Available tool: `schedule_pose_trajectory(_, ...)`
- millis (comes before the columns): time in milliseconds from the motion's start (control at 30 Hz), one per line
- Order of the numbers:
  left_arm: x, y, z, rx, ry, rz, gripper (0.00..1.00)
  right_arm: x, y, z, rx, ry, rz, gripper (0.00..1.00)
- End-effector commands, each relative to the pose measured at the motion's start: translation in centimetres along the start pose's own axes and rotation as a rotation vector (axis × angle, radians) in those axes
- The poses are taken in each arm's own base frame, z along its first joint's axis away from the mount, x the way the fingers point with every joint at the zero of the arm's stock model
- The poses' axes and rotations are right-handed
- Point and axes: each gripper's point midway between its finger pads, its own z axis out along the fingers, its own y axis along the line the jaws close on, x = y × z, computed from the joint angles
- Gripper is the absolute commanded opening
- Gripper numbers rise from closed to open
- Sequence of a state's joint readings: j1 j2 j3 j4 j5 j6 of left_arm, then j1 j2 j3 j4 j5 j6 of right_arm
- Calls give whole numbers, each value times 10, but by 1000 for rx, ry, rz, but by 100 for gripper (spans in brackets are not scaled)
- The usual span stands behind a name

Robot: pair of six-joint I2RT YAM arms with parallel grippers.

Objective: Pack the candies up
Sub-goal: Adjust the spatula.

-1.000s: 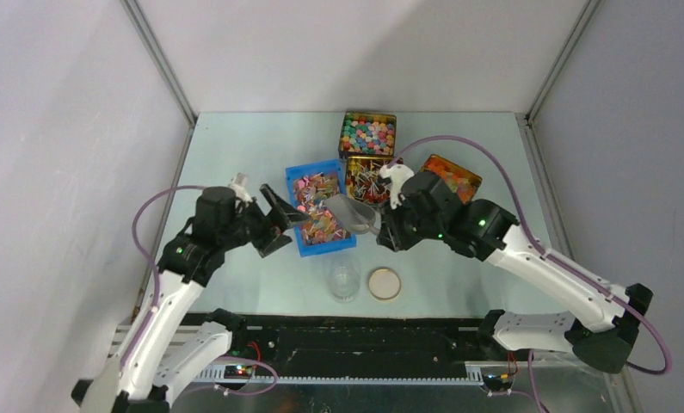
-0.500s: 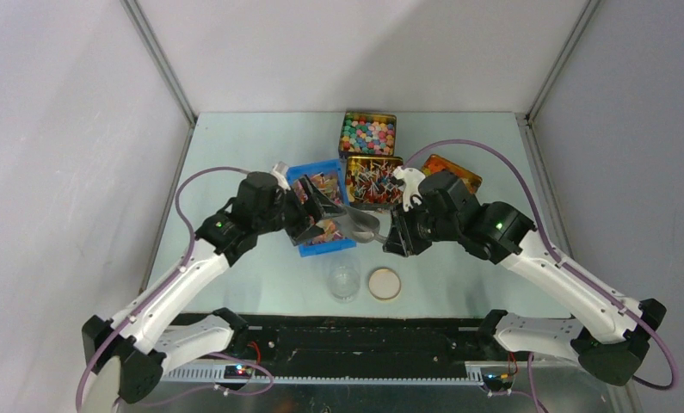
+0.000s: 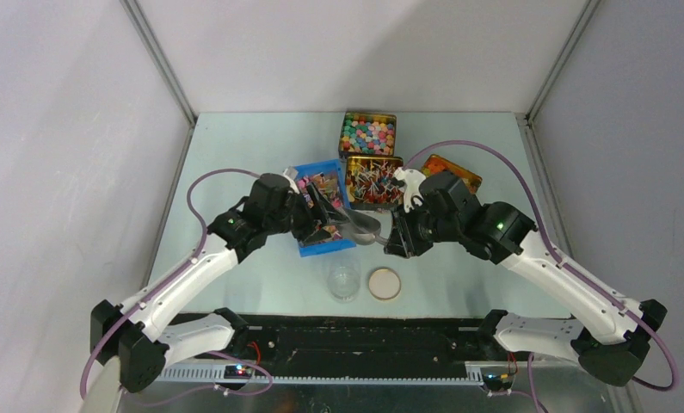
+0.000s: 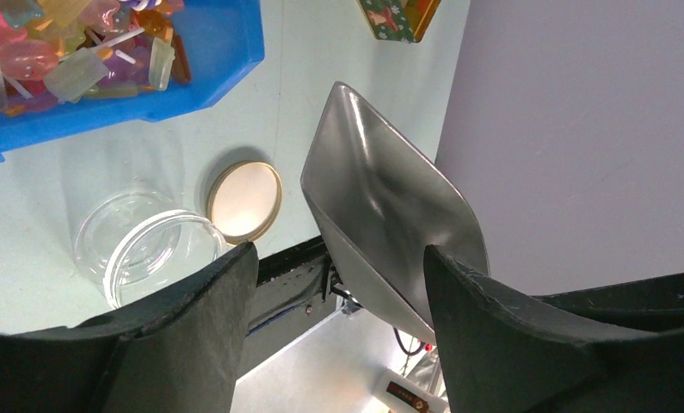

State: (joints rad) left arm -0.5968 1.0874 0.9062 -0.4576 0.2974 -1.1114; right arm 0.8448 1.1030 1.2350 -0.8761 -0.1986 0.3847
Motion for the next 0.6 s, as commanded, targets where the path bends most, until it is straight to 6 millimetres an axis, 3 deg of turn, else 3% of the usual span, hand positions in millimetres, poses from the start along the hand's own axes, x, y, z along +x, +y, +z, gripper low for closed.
schedule_pose_trajectory(0, 3, 3, 1, -6, -5, -4, 74, -21, 7, -8, -18, -64, -11, 0)
schedule_pose_trajectory(367, 12, 20, 4, -55, 9, -21, 62, -25, 5, -8, -16, -72, -5, 0)
schedule_pose_trajectory(567, 9, 9, 2, -7, -10, 3, 76, -21, 3, -8, -13, -52, -28, 0)
